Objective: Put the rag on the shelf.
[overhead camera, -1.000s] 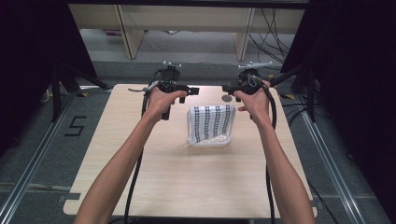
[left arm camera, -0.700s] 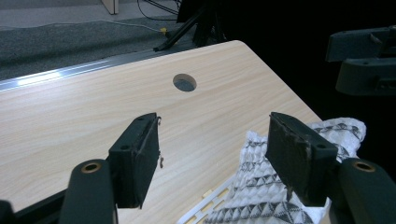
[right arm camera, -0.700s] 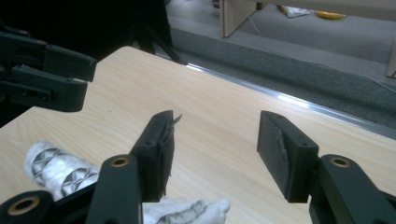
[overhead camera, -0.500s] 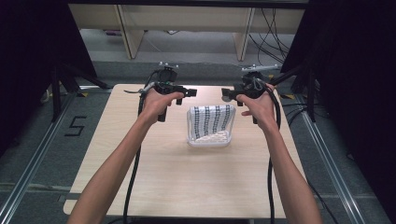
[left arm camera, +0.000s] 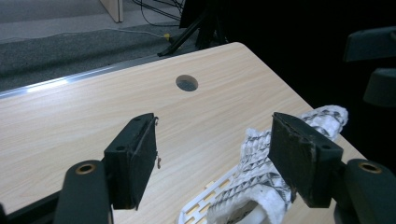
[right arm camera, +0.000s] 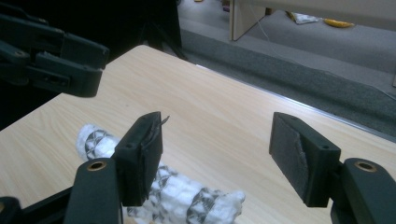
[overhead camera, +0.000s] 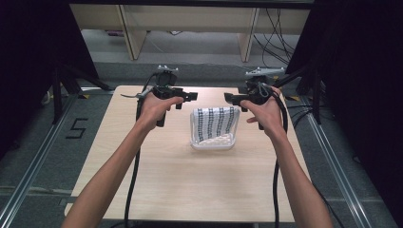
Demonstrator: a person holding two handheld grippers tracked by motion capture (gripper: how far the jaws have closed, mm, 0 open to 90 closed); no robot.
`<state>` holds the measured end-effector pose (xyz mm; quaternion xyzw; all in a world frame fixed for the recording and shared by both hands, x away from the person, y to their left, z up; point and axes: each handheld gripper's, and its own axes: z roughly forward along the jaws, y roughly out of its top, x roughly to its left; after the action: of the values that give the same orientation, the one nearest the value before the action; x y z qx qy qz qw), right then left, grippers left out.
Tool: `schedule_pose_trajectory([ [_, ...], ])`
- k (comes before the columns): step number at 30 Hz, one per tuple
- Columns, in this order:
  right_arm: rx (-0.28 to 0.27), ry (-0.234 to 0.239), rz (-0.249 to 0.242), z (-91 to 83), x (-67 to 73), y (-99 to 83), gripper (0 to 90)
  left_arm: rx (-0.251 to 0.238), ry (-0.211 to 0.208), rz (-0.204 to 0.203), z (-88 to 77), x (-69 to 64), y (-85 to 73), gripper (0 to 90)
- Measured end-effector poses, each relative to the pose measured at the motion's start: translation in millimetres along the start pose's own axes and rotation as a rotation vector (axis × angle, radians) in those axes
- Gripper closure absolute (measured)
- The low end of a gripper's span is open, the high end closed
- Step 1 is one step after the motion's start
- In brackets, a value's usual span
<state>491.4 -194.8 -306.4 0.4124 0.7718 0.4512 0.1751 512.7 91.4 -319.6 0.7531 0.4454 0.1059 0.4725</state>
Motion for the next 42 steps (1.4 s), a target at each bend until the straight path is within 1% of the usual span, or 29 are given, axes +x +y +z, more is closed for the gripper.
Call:
schedule_pose_trajectory([
  [5,-0.003,0.009,0.005,-0.8,2.3,-4.3,35.4,0.003,-0.005,0.005,-3.9,-3.1,-3.0,30.5],
  [6,-0.006,0.006,-0.011,-0.8,1.5,-4.9,35.3,0.003,-0.002,0.006,-4.7,-3.7,-4.2,30.1],
  [7,0.001,0.008,0.007,-3.0,3.6,-5.5,34.6,0.007,-0.010,0.007,-6.0,-4.1,-6.3,29.5],
  [9,-0.012,0.005,-0.007,-4.0,4.7,-5.8,34.3,0.005,-0.017,0.005,-7.0,-4.1,-7.9,29.1],
  [10,-0.012,0.005,-0.007,-4.0,4.7,-5.8,34.3,-0.006,-0.019,-0.007,-7.0,-4.8,-8.9,29.1],
  [11,-0.006,0.008,0.010,-5.6,6.5,-5.9,34.3,-0.004,-0.016,-0.006,-8.4,-5.1,-10.7,29.0],
  [12,-0.016,0.004,-0.001,-6.4,7.3,-6.4,34.2,0.004,-0.018,0.003,-9.5,-4.2,-12.0,28.9],
  [13,-0.006,0.003,-0.001,-7.8,8.0,-6.2,34.2,0.000,-0.019,-0.003,-9.9,-4.6,-13.1,28.7],
  [14,-0.010,0.006,0.004,-8.8,9.4,-6.6,34.1,0.006,-0.014,0.009,-11.4,-4.0,-14.2,28.6],
  [15,-0.011,0.008,-0.015,-8.7,9.0,-6.6,33.9,-0.004,-0.009,-0.003,-11.4,-4.6,-15.5,28.6],
  [16,-0.010,-0.001,-0.026,-9.8,9.0,-6.9,33.6,0.003,-0.011,0.007,-12.7,-4.0,-16.6,28.6],
  [17,-0.006,0.011,-0.008,-11.0,11.2,-7.8,33.5,0.003,-0.012,0.008,-13.5,-4.1,-17.6,28.6],
  [20,-0.012,0.004,-0.022,-11.3,11.9,-8.5,33.3,0.003,-0.020,0.010,-16.1,-4.2,-20.4,28.6],
  [21,-0.011,0.010,-0.026,-11.3,12.0,-9.1,33.3,-0.003,-0.020,0.001,-16.2,-5.0,-21.1,28.6],
  [22,-0.005,0.005,-0.016,-12.2,13.3,-9.5,33.2,0.003,-0.023,0.012,-17.5,-4.5,-21.7,28.6],
  [24,-0.015,0.016,-0.024,-11.2,13.3,-10.9,33.2,-0.008,-0.019,0.003,-18.8,-6.2,-22.8,28.6],
  [26,-0.012,0.018,-0.021,-12.4,15.1,-12.1,33.2,-0.003,-0.030,0.010,-21.5,-6.4,-23.7,28.5],
  [28,-0.012,0.021,-0.043,-13.6,15.1,-13.1,33.0,-0.010,-0.029,0.011,-24.2,-7.9,-24.7,28.4],
  [29,-0.009,0.021,-0.025,-14.7,16.7,-13.6,32.9,-0.006,-0.031,0.019,-25.8,-7.6,-25.1,28.4],
  [31,-0.019,0.024,-0.034,-15.0,16.8,-15.2,32.0,-0.019,-0.025,0.013,-27.3,-9.3,-26.6,28.3],
  [32,-0.009,0.024,-0.016,-16.5,18.7,-15.9,31.6,-0.009,-0.027,0.025,-28.7,-8.8,-27.4,28.2],
  [33,-0.017,0.031,-0.041,-16.3,17.2,-16.4,31.5,-0.005,-0.030,0.030,-28.9,-9.1,-29.2,28.2],
  [34,-0.031,0.021,-0.033,-16.8,18.5,-18.2,31.4,-0.009,-0.026,0.022,-28.5,-10.3,-30.4,28.2],
  [35,-0.018,0.025,-0.033,-18.4,18.3,-18.3,31.2,0.003,-0.029,0.035,-29.4,-9.9,-31.9,28.2],
  [38,-0.021,0.027,-0.022,-20.1,20.5,-21.6,30.6,-0.007,-0.038,0.028,-29.4,-11.4,-36.0,28.1],
  [39,-0.023,0.026,-0.036,-19.9,20.5,-24.2,30.6,-0.004,-0.033,0.034,-30.1,-11.9,-37.1,28.1],
  [40,-0.023,0.026,-0.036,-19.9,20.5,-24.2,30.6,-0.008,-0.042,0.029,-30.0,-12.4,-37.9,28.1],
  [41,-0.026,0.029,-0.023,-19.1,21.5,-25.7,30.6,-0.001,-0.041,0.041,-31.2,-12.6,-38.8,28.1],
  [42,-0.018,0.024,-0.036,-19.5,21.3,-26.6,30.5,-0.002,-0.042,0.040,-31.6,-13.0,-39.3,28.1],
])
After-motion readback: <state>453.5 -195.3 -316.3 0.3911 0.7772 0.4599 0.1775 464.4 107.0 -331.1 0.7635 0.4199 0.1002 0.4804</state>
